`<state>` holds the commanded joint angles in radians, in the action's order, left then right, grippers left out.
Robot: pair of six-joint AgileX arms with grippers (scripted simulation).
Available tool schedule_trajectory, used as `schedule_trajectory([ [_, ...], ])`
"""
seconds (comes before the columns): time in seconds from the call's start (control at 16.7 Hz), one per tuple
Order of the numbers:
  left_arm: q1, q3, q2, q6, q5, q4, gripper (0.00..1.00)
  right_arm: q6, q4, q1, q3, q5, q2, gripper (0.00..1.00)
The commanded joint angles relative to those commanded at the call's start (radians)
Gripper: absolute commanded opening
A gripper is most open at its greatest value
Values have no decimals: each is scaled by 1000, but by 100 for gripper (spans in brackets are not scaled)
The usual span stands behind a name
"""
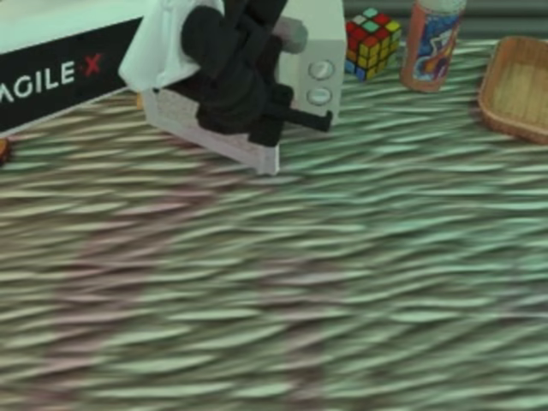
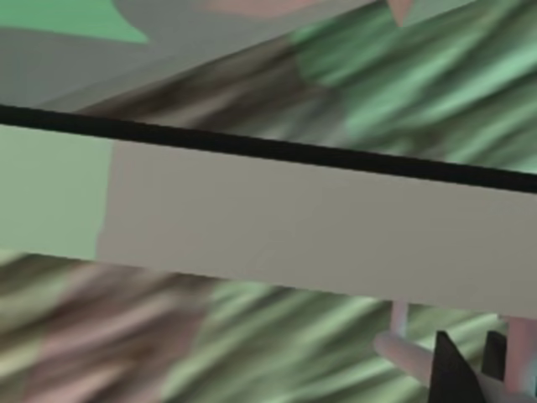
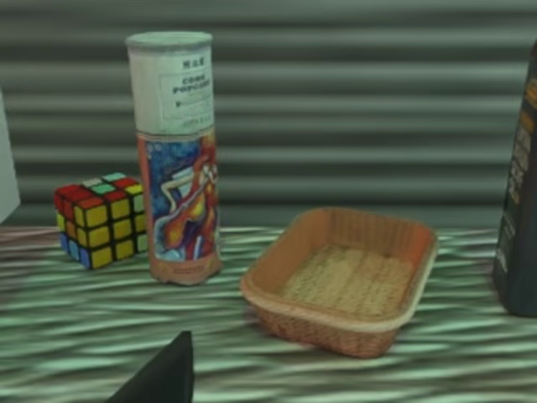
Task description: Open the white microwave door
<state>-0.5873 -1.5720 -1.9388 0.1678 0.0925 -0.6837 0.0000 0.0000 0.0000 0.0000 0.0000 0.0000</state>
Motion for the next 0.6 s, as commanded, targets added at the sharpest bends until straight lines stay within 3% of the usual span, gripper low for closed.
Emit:
schedule_trajectory([
  [0.24,23,62,48,-73,-36,23,0,0,0,0,0,0,0,100],
  [0.6,24,66,50,-78,-38,24,0,0,0,0,0,0,0,100],
])
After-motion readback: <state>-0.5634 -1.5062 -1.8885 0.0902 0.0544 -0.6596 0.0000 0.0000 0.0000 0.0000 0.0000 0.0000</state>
